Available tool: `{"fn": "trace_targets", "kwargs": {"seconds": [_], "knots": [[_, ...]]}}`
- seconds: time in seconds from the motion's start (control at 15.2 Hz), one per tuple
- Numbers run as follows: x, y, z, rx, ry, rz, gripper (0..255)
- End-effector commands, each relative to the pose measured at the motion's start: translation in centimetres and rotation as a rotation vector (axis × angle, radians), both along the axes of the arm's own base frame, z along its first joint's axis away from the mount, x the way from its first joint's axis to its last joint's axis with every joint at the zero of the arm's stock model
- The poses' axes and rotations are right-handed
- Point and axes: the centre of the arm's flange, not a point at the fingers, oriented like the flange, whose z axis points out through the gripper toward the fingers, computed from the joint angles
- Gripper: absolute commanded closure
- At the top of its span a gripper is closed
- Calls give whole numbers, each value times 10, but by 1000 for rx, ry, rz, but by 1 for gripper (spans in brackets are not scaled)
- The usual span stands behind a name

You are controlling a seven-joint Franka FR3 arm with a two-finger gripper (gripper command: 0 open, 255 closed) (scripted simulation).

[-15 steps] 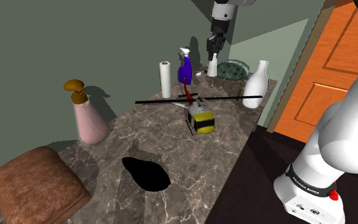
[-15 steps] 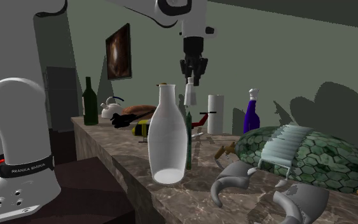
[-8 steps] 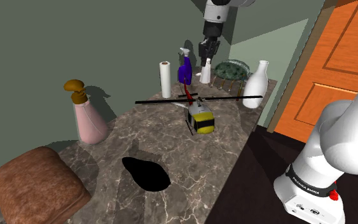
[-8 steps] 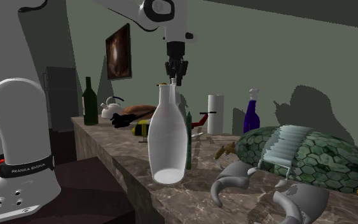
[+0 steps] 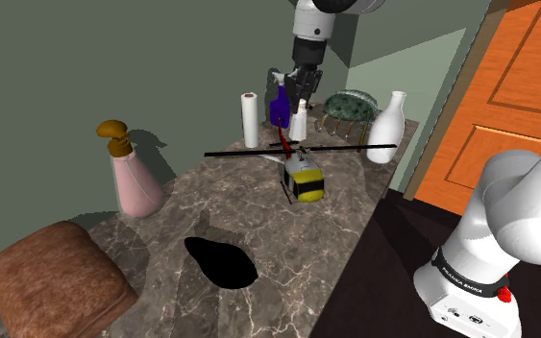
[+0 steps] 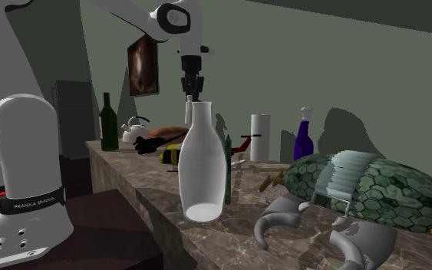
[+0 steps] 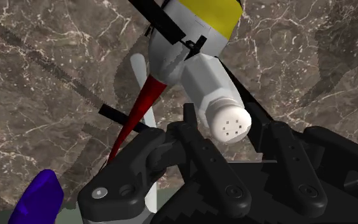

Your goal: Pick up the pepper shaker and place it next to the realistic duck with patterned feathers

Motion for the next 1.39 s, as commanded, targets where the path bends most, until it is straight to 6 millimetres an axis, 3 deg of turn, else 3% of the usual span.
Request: {"fn": "trace_targets", "kwargs": {"seconds": [0.0,1.06,1.32], "knots": [[-6,27,0,0,0,-2,255],[-52,234,0,0,0,-2,255],[-52,234,-21,0,0,-2,255]]}}
